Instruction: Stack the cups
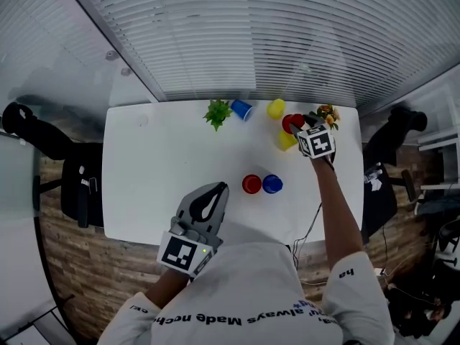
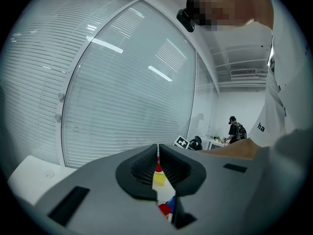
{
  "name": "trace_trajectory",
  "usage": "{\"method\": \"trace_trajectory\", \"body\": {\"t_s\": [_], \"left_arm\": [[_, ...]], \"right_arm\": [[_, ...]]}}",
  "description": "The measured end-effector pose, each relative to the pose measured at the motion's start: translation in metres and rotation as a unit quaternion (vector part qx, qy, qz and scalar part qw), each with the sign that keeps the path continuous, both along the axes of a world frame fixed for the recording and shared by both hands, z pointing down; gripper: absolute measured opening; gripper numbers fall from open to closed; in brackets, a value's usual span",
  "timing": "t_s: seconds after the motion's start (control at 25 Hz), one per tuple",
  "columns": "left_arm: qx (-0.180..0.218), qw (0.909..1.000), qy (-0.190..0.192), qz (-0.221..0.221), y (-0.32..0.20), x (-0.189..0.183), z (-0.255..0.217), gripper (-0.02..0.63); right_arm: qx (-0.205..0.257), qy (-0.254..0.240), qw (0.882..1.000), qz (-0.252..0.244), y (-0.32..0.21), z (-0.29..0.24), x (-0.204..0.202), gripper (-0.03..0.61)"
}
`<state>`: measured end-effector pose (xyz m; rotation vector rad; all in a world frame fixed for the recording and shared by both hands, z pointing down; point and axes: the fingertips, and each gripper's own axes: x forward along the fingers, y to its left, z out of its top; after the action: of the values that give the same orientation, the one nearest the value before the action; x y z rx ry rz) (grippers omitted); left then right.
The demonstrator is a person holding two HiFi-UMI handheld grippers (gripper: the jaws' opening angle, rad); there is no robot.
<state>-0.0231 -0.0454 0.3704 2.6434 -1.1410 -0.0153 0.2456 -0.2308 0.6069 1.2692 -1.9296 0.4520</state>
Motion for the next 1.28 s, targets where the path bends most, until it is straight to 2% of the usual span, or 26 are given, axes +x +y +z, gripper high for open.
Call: {"method": "trace_trajectory", "body": {"t_s": [0.28, 0.56, 0.8, 1.28], "left_arm": [[0.007, 1.0000, 0.003, 0.004, 0.010, -0.002, -0.003, 0.029], [0.009, 1.0000, 0.002, 0.003, 0.019, -0.008, -0.003, 0.029], [0.010, 0.9999, 0.002, -0.007, 0.020, -0.017, -0.003, 0.029], [0.013, 0.9998, 0.003, -0.014, 0.019, -0.022, -0.001, 0.029]], "right_arm": [[0.013, -0.012, 0.997, -0.069, 0.037, -0.037, -0.056, 0.230], [0.017, -0.020, 0.988, -0.149, 0.076, -0.052, -0.130, 0.230], [0.004, -0.016, 0.979, -0.202, 0.107, -0.040, -0.181, 0.231], [-0.018, 0.025, 0.956, -0.293, 0.165, 0.003, -0.245, 0.232]]}}
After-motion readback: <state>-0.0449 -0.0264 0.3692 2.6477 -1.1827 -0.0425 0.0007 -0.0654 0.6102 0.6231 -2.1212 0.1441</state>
